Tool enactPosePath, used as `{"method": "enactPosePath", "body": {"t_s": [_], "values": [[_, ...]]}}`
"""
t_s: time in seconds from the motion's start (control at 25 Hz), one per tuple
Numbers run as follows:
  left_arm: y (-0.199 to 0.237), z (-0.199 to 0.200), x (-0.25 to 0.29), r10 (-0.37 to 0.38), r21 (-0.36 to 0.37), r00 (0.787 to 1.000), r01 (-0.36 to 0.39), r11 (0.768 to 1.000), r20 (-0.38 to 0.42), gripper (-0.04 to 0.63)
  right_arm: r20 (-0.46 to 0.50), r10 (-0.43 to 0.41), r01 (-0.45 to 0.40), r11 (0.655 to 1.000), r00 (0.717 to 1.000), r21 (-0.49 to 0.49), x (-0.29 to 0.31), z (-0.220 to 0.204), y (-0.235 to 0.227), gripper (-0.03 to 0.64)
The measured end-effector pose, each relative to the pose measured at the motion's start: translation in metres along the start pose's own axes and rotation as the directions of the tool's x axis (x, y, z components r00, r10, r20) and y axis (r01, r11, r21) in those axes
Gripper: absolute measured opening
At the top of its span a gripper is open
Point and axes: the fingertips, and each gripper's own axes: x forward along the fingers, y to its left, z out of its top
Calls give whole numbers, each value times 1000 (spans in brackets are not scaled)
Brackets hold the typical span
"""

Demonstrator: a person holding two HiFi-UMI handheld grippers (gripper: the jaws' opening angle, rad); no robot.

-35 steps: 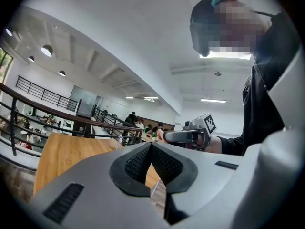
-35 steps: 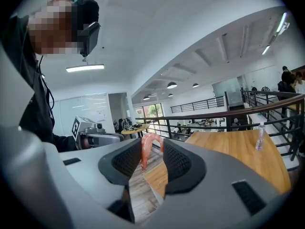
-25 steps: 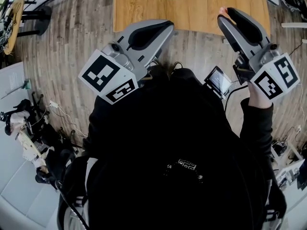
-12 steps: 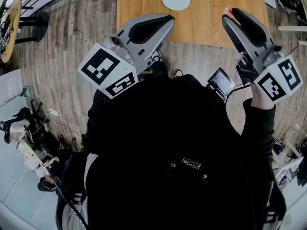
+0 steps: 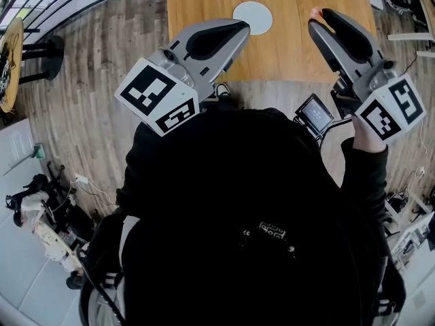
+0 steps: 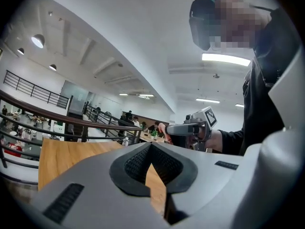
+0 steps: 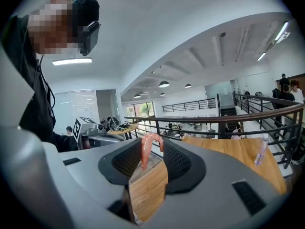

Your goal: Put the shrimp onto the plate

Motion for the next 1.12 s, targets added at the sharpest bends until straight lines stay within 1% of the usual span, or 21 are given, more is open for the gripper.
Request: {"method": "enactPosePath", "body": {"t_s": [0.08, 0.2, 0.28, 0.52, 0.68, 0.8, 1.0, 1.12], "values": [[16, -2, 3, -3, 4, 1000, 3, 1000, -16, 5, -10, -11, 11, 1000, 1000, 6, 13, 0, -6, 153], [48, -13, 1, 1, 48, 996, 3, 999, -85, 5, -22, -24, 24, 1000, 999, 8, 47, 4, -12, 153], [57, -19, -2, -5, 56, 994, 11, 998, -108, 5, -24, -32, 32, 999, 999, 4, 58, 5, -14, 153], [71, -22, -3, 1, 18, 996, 1, 1000, -90, 5, -57, -45, 44, 999, 997, -13, 71, 2, -17, 153], [78, -27, -6, -33, -2, 992, 33, 999, -122, 5, -74, -38, 35, 999, 997, -38, 86, 9, -14, 153], [82, -28, -7, -29, -17, 992, 27, 999, -126, 5, -92, -31, 28, 999, 995, -39, 91, 8, -16, 153], [77, -28, -2, -17, 2, 994, 17, 1000, -109, 5, -126, -9, 6, 1000, 992, -21, 92, -2, -23, 153], [84, -28, 5, 2, -11, 995, -4, 1000, -100, 5, -146, 18, -21, 1000, 989, -18, 100, -4, -35, 153]]}}
